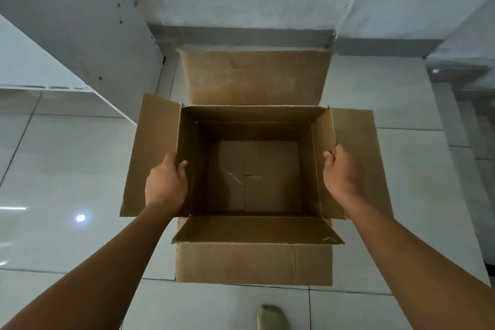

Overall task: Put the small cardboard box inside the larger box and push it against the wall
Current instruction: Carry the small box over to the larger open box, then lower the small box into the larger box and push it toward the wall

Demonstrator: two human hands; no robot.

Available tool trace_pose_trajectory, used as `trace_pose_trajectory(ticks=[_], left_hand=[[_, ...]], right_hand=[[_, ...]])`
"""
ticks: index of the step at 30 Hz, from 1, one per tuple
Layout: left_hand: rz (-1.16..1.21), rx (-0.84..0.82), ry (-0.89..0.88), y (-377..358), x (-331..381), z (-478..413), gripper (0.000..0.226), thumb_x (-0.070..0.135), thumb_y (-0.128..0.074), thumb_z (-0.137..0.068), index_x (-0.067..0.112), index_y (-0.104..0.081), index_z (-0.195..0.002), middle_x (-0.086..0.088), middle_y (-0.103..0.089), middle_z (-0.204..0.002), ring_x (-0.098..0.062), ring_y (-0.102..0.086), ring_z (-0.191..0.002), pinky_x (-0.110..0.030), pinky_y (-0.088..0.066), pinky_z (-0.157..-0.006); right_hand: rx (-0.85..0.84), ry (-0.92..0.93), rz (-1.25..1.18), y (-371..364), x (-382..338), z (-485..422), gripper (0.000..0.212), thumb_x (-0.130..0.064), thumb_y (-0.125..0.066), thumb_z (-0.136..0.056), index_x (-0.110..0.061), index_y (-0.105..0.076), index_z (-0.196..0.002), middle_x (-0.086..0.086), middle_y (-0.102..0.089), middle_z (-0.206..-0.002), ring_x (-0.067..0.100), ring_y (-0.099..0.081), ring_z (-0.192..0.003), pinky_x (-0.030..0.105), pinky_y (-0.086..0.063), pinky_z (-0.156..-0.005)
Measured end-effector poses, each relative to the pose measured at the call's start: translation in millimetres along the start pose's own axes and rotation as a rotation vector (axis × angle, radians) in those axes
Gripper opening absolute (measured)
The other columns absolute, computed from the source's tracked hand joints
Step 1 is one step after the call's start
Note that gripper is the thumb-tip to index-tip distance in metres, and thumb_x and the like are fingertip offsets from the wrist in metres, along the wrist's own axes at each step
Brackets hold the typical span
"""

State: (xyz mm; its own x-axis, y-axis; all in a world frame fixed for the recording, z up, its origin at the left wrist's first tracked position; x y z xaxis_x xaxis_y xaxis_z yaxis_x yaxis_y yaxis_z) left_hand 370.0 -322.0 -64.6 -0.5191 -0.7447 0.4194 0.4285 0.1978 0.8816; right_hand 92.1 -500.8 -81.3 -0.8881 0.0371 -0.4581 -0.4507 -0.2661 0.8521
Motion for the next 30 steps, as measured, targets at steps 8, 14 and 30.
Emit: trace_pose_trajectory(ticks=[8, 14, 30], left_hand=[[0.056, -0.082, 0.037, -54.1, -31.9, -23.2, 0.028, 0.008, -0.052, -0.089, 0.001, -0.054, -0.117, -0.019, -0.068, -0.101, -0.032, -0.064, -0.089, -0.035, -0.05, -0.072], [0.096, -0.029, 0.065, -68.0, -48.0, -26.1, 0.041, -0.002, -0.049, -0.087, 0.004, -0.049, -0.127, -0.02, -0.066, -0.111, -0.033, -0.062, -0.101, -0.038, -0.051, -0.086], [0.065, -0.006, -0.226, -107.8, -90.0, 66.3, 0.057, 0.041, -0.039, -0.093, 0.014, -0.029, -0.142, -0.005, -0.022, -0.156, -0.018, -0.011, -0.145, -0.039, -0.011, -0.117]], right_hand=[[-0.08, 0.012, 0.098, -52.0, 29.4, -19.6, 0.032, -0.013, -0.05, -0.092, 0.001, -0.049, -0.121, 0.025, -0.061, -0.113, 0.039, -0.059, -0.104, 0.042, -0.051, -0.077], [0.004, 0.063, 0.059, -63.5, 50.7, -22.5, 0.03, -0.002, -0.054, -0.088, -0.002, -0.054, -0.117, 0.02, -0.066, -0.109, 0.034, -0.063, -0.099, 0.033, -0.049, -0.074], [0.028, 0.352, 0.195, -83.0, 104.8, 72.9, 0.063, -0.039, -0.048, -0.09, -0.007, -0.03, -0.142, 0.017, -0.026, -0.153, 0.033, -0.018, -0.143, 0.048, -0.017, -0.116]])
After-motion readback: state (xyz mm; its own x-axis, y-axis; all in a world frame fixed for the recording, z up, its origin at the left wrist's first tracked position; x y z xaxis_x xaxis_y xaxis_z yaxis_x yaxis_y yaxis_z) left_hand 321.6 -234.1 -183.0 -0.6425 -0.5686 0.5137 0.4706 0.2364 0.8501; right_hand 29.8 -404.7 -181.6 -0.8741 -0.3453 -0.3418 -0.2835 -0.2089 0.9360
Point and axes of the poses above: each hand's wrist, its own z-axis away from the middle knuckle, its own y-axis out of the back of the hand, x = y × z, the point moved 4 cm from there along -z, towards the middle knuckle
